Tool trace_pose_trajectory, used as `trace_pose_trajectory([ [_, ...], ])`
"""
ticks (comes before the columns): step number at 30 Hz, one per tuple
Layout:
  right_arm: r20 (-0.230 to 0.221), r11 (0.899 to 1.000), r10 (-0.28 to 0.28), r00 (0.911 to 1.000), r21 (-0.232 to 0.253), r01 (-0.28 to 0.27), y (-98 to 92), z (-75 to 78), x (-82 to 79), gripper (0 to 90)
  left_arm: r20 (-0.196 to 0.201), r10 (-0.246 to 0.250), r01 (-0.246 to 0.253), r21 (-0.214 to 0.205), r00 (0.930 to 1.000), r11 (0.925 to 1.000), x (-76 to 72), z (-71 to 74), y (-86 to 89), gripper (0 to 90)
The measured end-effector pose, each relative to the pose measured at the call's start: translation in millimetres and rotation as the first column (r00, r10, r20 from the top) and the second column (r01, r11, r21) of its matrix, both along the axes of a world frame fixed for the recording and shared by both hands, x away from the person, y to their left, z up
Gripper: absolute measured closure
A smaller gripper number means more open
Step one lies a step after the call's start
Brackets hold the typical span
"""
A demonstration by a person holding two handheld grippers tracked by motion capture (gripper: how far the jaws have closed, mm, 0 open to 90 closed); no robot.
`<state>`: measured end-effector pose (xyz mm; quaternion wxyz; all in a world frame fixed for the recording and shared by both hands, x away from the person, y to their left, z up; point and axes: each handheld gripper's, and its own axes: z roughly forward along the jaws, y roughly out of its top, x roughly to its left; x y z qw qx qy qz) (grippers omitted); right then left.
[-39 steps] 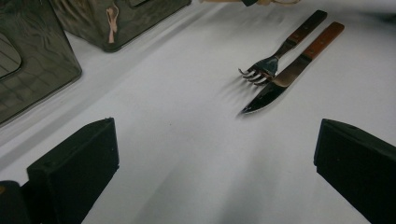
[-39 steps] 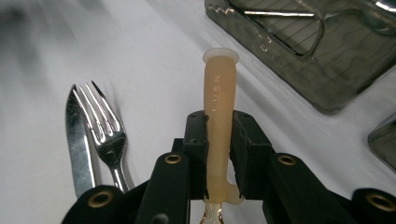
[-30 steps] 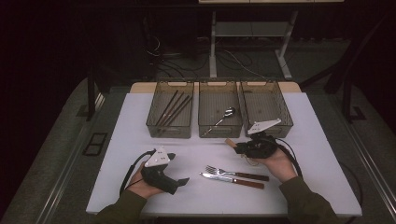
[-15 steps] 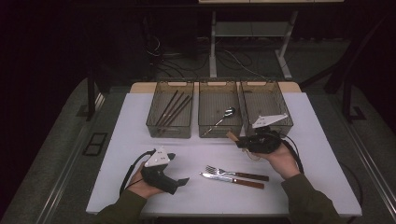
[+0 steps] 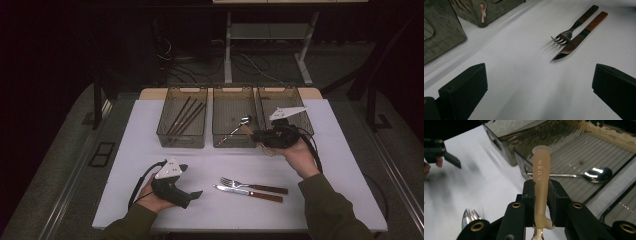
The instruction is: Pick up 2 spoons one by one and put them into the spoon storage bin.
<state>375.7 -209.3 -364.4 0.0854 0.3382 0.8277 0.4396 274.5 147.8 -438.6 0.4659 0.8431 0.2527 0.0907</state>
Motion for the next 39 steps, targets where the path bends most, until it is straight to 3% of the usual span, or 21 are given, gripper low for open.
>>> trace_pose_trajectory([
  [9, 0.002, 1.000, -0.023, 0.9997, -0.009, 0.023, 11.6, 14.5, 29.2, 76.4, 0.000, -0.004, 0.004, -0.003, 1.0000, 1.0000, -0.6, 0.4, -0.1, 0.0],
  [16, -0.002, 0.999, -0.044, 0.9990, -0.013, 0.044, 18.0, 14.5, 51.4, 76.4, 0.000, -0.003, 0.003, -0.009, 1.0000, 1.0000, -1.1, 0.7, 0.0, 0.0],
  [23, -0.028, 0.997, -0.072, 0.9970, -0.009, 0.072, 24.8, 8.2, 73.8, 76.3, 0.003, -0.006, 0.006, -0.007, 1.0000, 1.0000, -0.9, 0.8, 0.2, 0.0],
  [28, -0.055, 0.996, -0.091, 0.9944, -0.032, 0.089, 29.9, -0.6, 86.9, 76.3, 0.005, -0.010, 0.010, -0.001, 0.9999, 1.0000, -1.0, 1.2, 0.6, 0.0],
  [39, -0.089, 0.993, -0.113, 0.9896, -0.046, 0.109, 36.9, -19.0, 97.4, 75.2, 0.007, -0.013, 0.013, -0.003, 0.9999, 0.9999, -1.1, 1.2, 0.5, 0.0],
])
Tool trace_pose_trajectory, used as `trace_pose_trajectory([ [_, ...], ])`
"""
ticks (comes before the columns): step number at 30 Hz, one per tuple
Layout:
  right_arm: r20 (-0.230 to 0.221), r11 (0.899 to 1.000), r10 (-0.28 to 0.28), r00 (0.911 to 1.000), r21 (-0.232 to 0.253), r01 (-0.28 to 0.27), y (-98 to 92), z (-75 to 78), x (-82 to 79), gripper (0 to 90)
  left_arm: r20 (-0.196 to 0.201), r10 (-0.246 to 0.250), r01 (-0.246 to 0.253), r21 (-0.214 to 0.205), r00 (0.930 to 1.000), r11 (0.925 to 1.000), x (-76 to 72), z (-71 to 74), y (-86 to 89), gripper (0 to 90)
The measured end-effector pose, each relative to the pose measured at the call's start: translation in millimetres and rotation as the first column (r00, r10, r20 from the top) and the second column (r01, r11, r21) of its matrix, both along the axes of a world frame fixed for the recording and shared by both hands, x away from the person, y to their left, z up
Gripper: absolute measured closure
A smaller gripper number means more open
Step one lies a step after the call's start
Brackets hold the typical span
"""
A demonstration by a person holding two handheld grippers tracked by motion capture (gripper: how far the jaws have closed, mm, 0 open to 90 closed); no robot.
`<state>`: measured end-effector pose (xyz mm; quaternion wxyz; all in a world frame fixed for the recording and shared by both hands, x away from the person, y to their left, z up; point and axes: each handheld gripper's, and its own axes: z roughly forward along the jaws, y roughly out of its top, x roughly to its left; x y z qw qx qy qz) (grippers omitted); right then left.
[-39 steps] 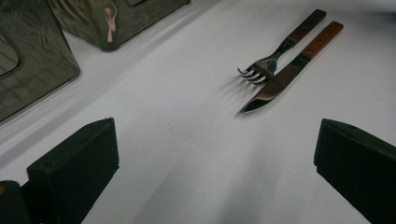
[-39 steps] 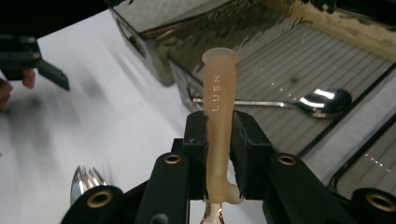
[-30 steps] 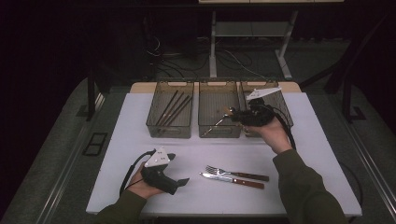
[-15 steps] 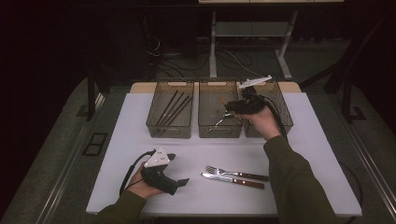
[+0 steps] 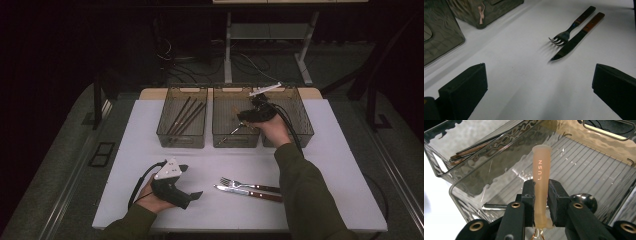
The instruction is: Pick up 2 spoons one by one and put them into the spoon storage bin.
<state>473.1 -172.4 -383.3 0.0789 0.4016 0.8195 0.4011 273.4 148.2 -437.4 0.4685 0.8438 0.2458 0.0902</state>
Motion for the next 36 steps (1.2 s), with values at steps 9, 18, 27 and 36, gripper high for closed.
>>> trace_pose_trajectory([
  [9, 0.018, 0.999, 0.001, 0.9998, 0.039, -0.002, -4.7, 7.3, -4.8, 53.0, -0.003, 0.004, -0.004, -0.007, 1.0000, 1.0000, -0.3, -0.5, -0.9, 0.0],
  [18, 0.084, 0.997, 0.034, 0.9959, 0.069, -0.040, -11.7, 25.1, -26.4, 45.3, -0.007, 0.006, -0.006, -0.001, 1.0000, 1.0000, -0.5, -0.6, -1.1, 0.0],
  [27, 0.145, 0.992, 0.082, 0.9860, 0.082, -0.095, -22.4, 36.3, -55.3, 42.7, -0.006, 0.007, -0.007, 0.007, 1.0000, 1.0000, -0.2, -0.9, -1.2, 0.0],
  [36, 0.161, 0.982, 0.144, 0.9764, 0.097, -0.161, -29.4, 34.8, -86.4, 41.4, -0.006, 0.006, -0.006, 0.005, 1.0000, 1.0000, -0.3, -1.0, -1.3, 0.0],
])
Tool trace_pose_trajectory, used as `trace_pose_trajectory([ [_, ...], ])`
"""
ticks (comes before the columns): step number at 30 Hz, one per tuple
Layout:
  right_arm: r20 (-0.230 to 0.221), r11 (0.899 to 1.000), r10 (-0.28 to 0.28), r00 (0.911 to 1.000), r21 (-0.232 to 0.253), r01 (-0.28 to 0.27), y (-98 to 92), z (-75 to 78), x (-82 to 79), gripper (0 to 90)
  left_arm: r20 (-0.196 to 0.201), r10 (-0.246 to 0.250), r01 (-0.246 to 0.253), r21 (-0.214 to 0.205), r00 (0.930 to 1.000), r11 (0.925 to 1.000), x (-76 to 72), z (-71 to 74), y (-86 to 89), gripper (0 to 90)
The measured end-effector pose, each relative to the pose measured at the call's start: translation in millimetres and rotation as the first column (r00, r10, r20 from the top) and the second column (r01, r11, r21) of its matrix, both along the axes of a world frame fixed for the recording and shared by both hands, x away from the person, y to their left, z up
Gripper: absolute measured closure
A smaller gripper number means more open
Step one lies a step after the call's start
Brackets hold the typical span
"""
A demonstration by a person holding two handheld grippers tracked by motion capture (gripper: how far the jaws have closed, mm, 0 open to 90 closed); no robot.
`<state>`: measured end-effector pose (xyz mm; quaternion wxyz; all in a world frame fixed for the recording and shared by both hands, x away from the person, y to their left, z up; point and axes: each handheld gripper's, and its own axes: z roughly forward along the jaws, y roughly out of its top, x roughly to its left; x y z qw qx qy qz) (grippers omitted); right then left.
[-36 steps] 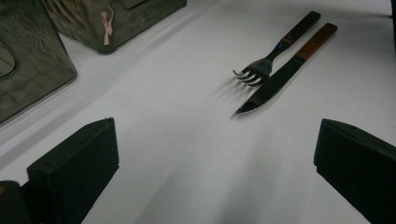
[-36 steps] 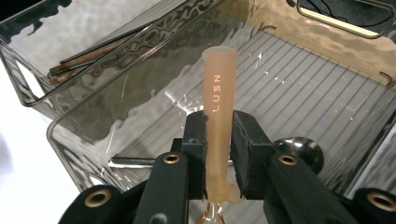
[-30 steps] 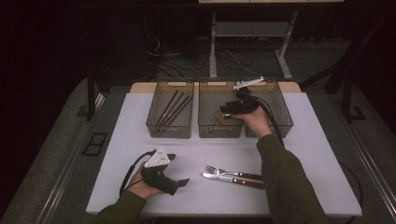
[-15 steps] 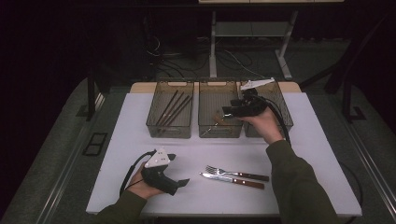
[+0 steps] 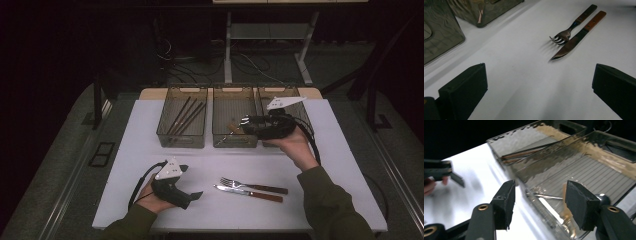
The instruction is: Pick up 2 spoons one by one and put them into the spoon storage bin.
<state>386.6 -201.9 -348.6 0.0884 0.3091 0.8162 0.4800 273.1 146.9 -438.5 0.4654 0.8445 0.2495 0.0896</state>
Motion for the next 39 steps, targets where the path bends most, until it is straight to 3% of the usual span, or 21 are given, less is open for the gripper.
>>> trace_pose_trajectory([
  [8, -0.011, 0.999, 0.044, 0.9990, -0.004, -0.044, -8.1, -11.9, -23.5, 41.1, 0.002, 0.001, -0.001, 0.001, 1.0000, 1.0000, 0.2, -0.3, -0.3, 0.0],
  [19, -0.042, 0.995, 0.074, 0.9964, -0.064, -0.076, -20.8, -29.7, -45.1, 41.7, 0.007, -0.006, 0.006, 0.013, 1.0000, 0.9999, 0.0, 0.1, 0.1, 0.0],
  [27, -0.062, 0.987, 0.102, 0.9929, -0.119, -0.108, -26.8, -39.6, -57.3, 42.6, 0.006, -0.008, 0.008, 0.019, 0.9999, 0.9998, -0.1, 0.3, 0.4, 0.0],
  [39, -0.125, 0.969, 0.153, 0.9803, -0.177, -0.174, -31.5, -53.4, -73.0, 47.9, 0.006, -0.008, 0.008, 0.023, 1.0000, 0.9997, -0.2, 0.2, 0.4, 0.0],
])
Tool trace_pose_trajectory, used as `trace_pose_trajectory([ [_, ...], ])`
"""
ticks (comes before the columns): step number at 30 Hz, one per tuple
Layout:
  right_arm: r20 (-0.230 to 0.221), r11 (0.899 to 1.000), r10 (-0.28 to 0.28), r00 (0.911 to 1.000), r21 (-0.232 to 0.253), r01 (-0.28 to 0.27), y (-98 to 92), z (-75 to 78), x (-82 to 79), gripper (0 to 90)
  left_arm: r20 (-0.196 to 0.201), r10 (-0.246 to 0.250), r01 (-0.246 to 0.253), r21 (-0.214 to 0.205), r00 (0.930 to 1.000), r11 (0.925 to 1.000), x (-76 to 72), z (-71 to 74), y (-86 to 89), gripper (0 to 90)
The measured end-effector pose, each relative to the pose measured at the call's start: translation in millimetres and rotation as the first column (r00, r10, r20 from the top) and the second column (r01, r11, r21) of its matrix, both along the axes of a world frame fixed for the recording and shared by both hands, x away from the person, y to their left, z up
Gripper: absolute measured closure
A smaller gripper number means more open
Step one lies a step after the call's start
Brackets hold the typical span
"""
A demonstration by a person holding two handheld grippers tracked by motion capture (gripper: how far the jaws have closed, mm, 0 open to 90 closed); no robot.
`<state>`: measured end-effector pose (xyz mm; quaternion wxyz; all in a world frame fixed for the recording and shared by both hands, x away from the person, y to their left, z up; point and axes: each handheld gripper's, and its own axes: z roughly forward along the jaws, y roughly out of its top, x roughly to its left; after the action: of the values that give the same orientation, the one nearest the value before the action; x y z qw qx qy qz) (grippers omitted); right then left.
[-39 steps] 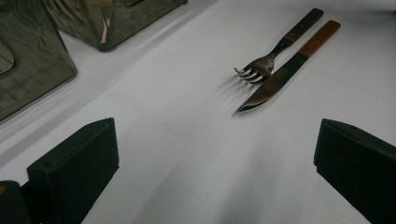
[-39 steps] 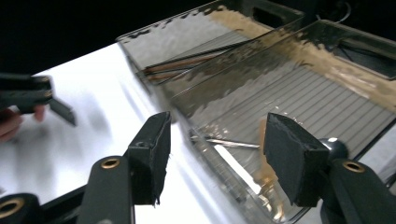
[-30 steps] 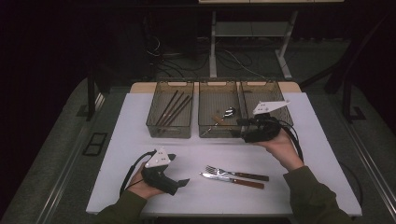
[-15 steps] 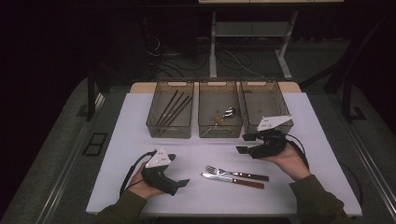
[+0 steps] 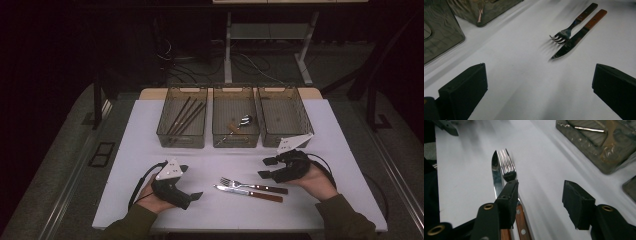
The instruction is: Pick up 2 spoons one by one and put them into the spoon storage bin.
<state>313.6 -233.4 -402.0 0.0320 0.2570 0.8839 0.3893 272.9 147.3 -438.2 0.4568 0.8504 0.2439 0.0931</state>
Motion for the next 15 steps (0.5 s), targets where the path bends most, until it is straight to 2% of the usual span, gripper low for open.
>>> trace_pose_trajectory([
  [3, -0.001, 1.000, 0.000, 1.0000, -0.029, 0.000, -1.8, -3.9, -3.5, 50.7, 0.001, -0.001, 0.001, 0.001, 1.0000, 1.0000, 0.1, 0.0, -0.1, 0.0],
  [7, -0.023, 0.999, 0.016, 0.9996, -0.040, -0.017, -4.7, -9.7, -7.8, 54.4, 0.003, 0.000, 0.000, 0.001, 1.0000, 1.0000, -0.2, 0.2, -0.1, 0.0],
  [12, -0.049, 0.997, 0.052, 0.9974, -0.062, -0.055, -1.5, -16.2, -13.5, 59.2, 0.002, -0.002, 0.002, 0.003, 1.0000, 1.0000, -0.1, 0.0, -0.3, 0.0],
  [15, -0.048, 0.994, 0.081, 0.9955, -0.071, -0.085, 4.1, -18.7, -14.3, 62.0, 0.000, -0.001, 0.001, 0.003, 1.0000, 1.0000, -0.2, -0.3, -0.5, 0.0],
])
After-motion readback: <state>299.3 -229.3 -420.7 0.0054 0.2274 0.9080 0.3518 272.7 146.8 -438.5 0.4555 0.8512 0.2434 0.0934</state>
